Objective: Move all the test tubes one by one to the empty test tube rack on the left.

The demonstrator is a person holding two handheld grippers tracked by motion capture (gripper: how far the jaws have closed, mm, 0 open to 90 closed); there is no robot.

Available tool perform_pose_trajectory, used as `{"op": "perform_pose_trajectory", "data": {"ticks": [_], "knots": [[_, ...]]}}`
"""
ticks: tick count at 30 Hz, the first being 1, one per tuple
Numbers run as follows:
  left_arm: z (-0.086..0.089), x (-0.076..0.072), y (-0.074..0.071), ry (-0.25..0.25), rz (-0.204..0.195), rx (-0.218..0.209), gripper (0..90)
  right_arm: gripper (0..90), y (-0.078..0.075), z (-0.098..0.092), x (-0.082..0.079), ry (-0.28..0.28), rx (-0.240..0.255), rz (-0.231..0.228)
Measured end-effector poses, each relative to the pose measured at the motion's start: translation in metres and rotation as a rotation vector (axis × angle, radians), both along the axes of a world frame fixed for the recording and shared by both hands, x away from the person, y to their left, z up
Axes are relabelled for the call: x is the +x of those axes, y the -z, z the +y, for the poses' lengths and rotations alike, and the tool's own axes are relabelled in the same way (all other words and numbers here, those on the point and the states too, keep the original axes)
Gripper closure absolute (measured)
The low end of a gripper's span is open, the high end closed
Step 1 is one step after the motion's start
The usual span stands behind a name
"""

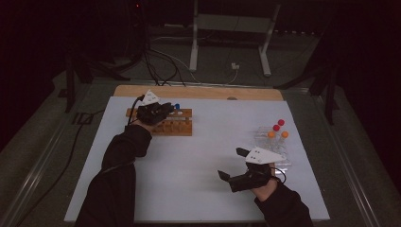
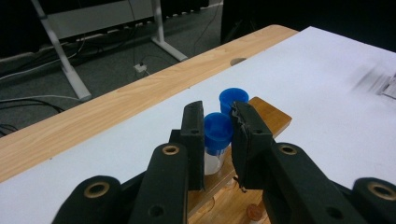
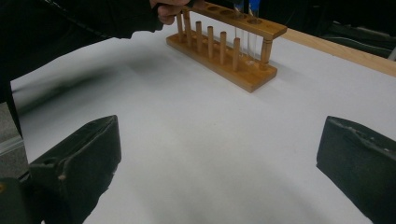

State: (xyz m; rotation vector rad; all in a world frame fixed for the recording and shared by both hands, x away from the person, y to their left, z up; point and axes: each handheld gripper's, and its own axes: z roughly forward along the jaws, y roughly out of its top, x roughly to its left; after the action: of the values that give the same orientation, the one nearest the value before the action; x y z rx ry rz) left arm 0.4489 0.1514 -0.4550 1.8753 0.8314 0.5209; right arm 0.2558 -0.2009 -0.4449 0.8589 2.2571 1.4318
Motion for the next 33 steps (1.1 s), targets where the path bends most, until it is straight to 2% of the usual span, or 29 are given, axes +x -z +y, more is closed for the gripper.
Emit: {"op": "perform_pose_trajectory", "data": {"ticks": [2,5,7,11,14,17,19,25,28,33], "knots": [[0.001,-0.001,-0.001,0.015,0.009,-0.016,74.1,0.0,-0.001,0.000,0.000,0.000,0.003,0.001],[-0.001,-0.006,-0.007,0.035,0.004,-0.016,62.8,0.0,-0.003,-0.001,0.000,0.001,0.007,-0.003],[0.000,-0.011,-0.012,0.065,0.006,-0.020,59.0,0.0,-0.005,-0.003,-0.001,0.004,0.012,-0.010],[0.004,-0.021,-0.022,0.086,-0.003,-0.021,49.0,0.0,-0.013,-0.009,0.000,0.018,0.020,-0.029],[0.008,-0.030,-0.028,0.099,-0.010,-0.030,45.0,0.0,-0.022,-0.020,0.001,0.043,0.027,-0.052],[0.011,-0.040,-0.033,0.111,-0.011,-0.048,36.7,0.0,-0.033,-0.035,0.002,0.077,0.035,-0.074],[0.012,-0.048,-0.034,0.121,-0.003,-0.063,27.4,0.0,-0.041,-0.049,0.004,0.095,0.051,-0.073],[0.011,-0.073,-0.034,0.163,0.017,-0.074,8.2,0.0,-0.054,-0.093,0.008,0.200,0.091,-0.085],[0.010,-0.086,-0.032,0.187,0.029,-0.069,2.4,0.0,-0.055,-0.115,0.011,0.265,0.094,-0.082],[0.010,-0.107,-0.025,0.231,0.039,-0.076,1.9,0.0,-0.048,-0.146,0.019,0.362,0.070,-0.056]]}}
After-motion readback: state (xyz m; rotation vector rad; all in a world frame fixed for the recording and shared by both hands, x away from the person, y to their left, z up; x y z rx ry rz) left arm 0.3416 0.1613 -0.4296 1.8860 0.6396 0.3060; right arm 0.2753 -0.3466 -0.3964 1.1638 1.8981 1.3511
